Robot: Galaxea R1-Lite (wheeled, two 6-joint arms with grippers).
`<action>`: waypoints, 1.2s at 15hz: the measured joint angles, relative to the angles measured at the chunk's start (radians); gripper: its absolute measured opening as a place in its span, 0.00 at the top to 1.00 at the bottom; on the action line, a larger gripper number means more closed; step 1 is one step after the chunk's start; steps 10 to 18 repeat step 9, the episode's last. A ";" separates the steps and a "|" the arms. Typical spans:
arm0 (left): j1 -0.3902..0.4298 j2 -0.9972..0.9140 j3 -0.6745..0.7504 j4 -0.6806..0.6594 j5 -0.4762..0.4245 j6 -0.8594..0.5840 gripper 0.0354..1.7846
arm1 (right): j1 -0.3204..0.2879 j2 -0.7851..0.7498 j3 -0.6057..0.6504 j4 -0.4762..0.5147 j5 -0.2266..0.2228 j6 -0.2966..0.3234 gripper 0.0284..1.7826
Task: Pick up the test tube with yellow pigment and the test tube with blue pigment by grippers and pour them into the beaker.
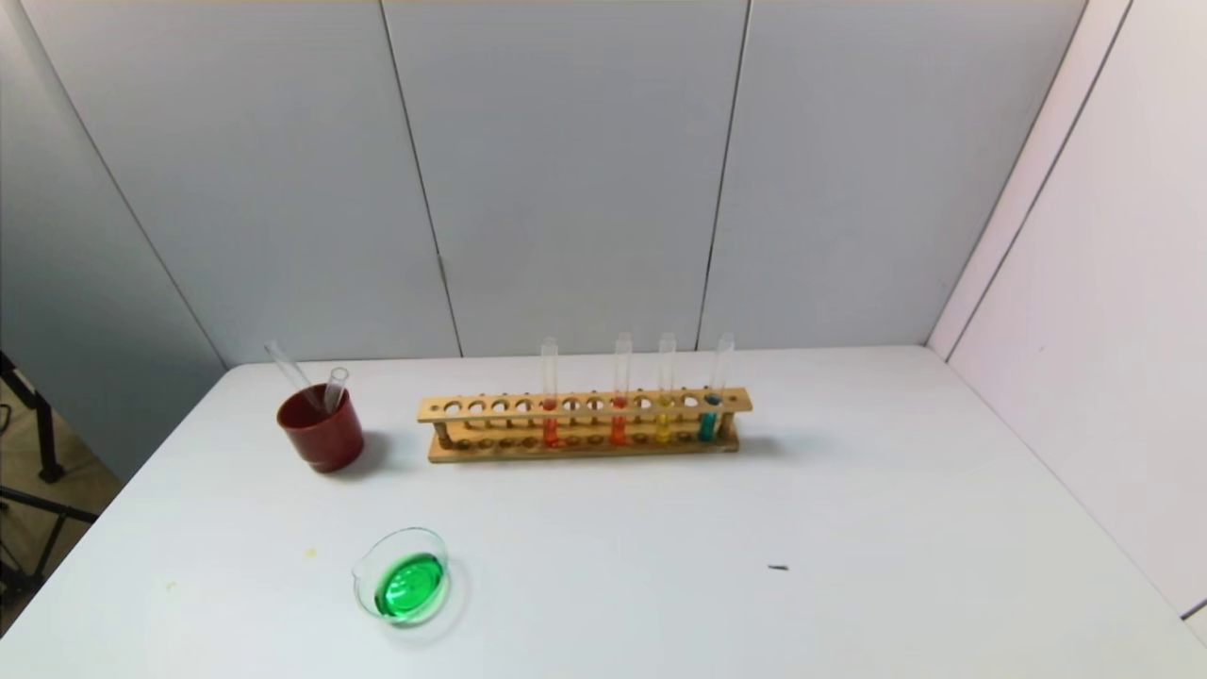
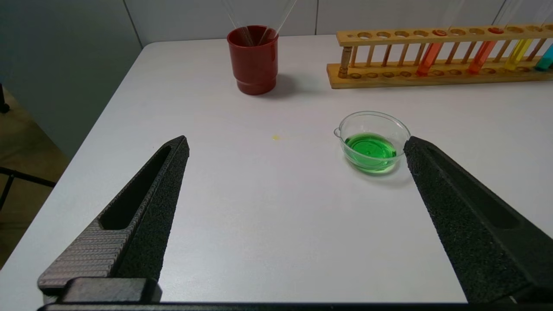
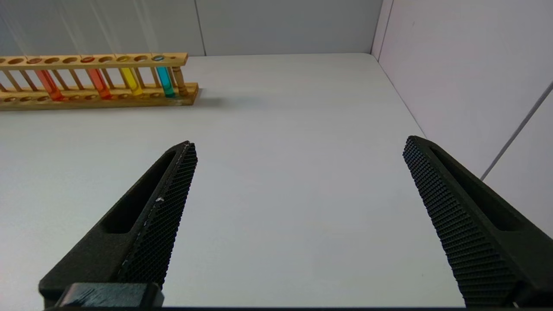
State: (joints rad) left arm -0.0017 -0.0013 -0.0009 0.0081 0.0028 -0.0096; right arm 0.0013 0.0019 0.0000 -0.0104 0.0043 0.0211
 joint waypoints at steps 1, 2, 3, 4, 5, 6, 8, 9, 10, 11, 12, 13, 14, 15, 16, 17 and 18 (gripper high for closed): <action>0.000 0.000 0.000 0.000 0.001 -0.002 0.02 | 0.000 0.000 0.000 0.000 0.000 0.000 0.02; 0.000 0.000 0.001 0.000 0.002 -0.002 0.02 | 0.000 0.000 0.000 0.000 0.000 0.000 0.02; 0.000 0.000 0.001 0.000 0.001 -0.002 0.02 | 0.000 0.000 0.000 0.000 0.000 0.000 0.02; 0.000 -0.001 0.001 0.000 0.001 -0.002 0.02 | 0.000 0.000 0.000 0.000 0.000 0.000 0.02; 0.000 -0.001 0.001 0.000 0.001 -0.002 0.02 | 0.000 0.000 0.000 0.000 -0.001 0.000 0.02; 0.000 -0.001 0.001 0.000 0.001 -0.002 0.02 | 0.000 0.000 0.000 0.000 -0.001 0.000 0.02; 0.000 0.000 0.001 0.000 0.001 -0.002 0.02 | 0.000 0.000 0.000 0.000 0.000 0.000 0.02; 0.000 0.000 0.001 0.000 0.001 -0.003 0.02 | 0.000 0.000 0.000 0.000 0.000 0.000 0.02; 0.000 0.000 0.001 0.000 0.001 -0.003 0.02 | 0.000 0.000 0.000 0.000 0.000 0.000 0.02; 0.000 0.000 0.001 0.000 0.001 -0.003 0.02 | 0.000 0.000 0.000 0.000 0.000 0.000 0.02; 0.000 0.000 0.001 0.000 0.001 -0.003 0.02 | 0.000 0.000 0.000 0.000 0.000 0.000 0.02; 0.000 0.000 0.001 0.000 0.001 -0.003 0.02 | 0.000 0.000 0.000 0.000 0.000 0.000 0.02; 0.000 0.000 0.001 0.000 0.001 -0.003 0.02 | 0.000 0.000 0.000 0.000 0.000 0.000 0.02; 0.000 0.000 0.001 0.000 0.001 -0.003 0.02 | 0.000 0.000 0.000 0.000 0.000 0.000 0.02; 0.000 0.000 0.001 0.000 0.001 -0.003 0.02 | 0.000 0.000 0.000 0.000 0.000 0.000 0.02; 0.000 0.000 0.001 0.000 0.001 -0.003 0.02 | 0.000 0.000 0.000 0.000 0.000 0.000 0.02; 0.000 0.000 0.001 0.000 0.001 -0.003 0.02 | 0.000 0.000 0.000 0.000 0.000 0.000 0.02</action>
